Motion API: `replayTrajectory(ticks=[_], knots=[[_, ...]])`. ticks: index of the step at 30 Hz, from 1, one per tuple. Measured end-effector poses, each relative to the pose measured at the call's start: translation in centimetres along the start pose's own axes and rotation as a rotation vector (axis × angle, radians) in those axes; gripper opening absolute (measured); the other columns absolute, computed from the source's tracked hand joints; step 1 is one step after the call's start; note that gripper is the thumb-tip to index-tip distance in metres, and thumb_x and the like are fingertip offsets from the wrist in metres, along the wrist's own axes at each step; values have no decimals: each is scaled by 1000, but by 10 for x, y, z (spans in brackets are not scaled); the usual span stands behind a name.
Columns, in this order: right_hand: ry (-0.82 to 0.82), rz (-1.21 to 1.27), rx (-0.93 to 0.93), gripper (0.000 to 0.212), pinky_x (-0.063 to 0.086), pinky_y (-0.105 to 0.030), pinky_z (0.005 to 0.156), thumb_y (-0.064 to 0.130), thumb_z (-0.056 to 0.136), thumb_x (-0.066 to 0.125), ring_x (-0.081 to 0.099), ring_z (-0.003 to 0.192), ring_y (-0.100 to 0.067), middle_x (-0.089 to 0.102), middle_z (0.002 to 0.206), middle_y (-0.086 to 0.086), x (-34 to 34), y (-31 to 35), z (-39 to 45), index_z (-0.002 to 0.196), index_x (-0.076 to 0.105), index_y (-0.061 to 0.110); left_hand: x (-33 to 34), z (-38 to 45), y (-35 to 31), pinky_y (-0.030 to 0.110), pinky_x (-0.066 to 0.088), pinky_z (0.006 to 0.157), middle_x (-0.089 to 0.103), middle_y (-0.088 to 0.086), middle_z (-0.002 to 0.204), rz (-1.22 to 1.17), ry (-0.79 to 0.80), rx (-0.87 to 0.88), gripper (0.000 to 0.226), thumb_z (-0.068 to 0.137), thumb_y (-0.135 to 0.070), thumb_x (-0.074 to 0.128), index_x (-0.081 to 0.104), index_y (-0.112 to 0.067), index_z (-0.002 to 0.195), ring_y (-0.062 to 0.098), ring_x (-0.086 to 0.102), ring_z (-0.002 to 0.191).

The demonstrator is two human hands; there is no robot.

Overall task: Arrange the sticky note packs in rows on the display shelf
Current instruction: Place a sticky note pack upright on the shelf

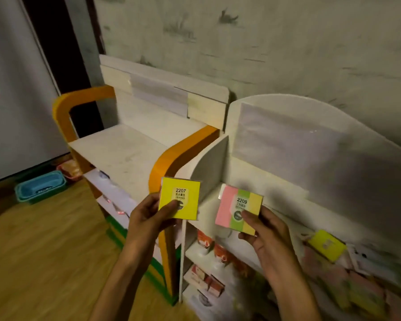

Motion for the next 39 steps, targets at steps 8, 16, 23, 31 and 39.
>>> replayTrajectory(ticks=[8,16,23,31,39], knots=[[116,28,21,32,56,-26,66,7,84,67,72,94,-22,74,107,-10,197,-61,1,116,67,11,-195,45,-42,27,60,70,74,9,106,-68,-125,12,24,90,-10,63,64,-5,113,22,72,92],[65,12,37,34,53,-37,76,11,81,71,68,103,-27,73,109,-10,307,-113,37,115,68,13,-303,100,-60,28,61,68,74,10,102,-113,-193,-10,19,92,-6,59,62,-3,111,22,73,90],[58,-13,8,26,57,-27,70,10,87,66,71,98,-24,74,104,-9,372,-147,118,113,67,10,-345,194,-57,36,58,80,75,7,103,-47,-166,-30,19,95,-9,56,62,-3,112,22,72,95],[-14,52,4,25,57,-27,73,11,89,66,71,98,-19,74,105,-4,433,-168,242,114,67,14,-382,348,-68,38,54,85,75,3,102,70,-85,-70,18,94,-15,59,64,-9,110,19,72,93],[-151,15,-3,20,57,-29,71,3,90,63,72,93,-21,74,101,-8,440,-169,333,107,69,10,-388,479,-49,33,51,91,75,0,108,109,46,-144,22,96,-13,58,66,-13,116,15,69,103]])
Point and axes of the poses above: each hand's wrist, its own z-axis towards the middle knuckle, its own x-axis out of the palm, y = z × x, the point moved 3 cm from there along z, towards the middle knuckle
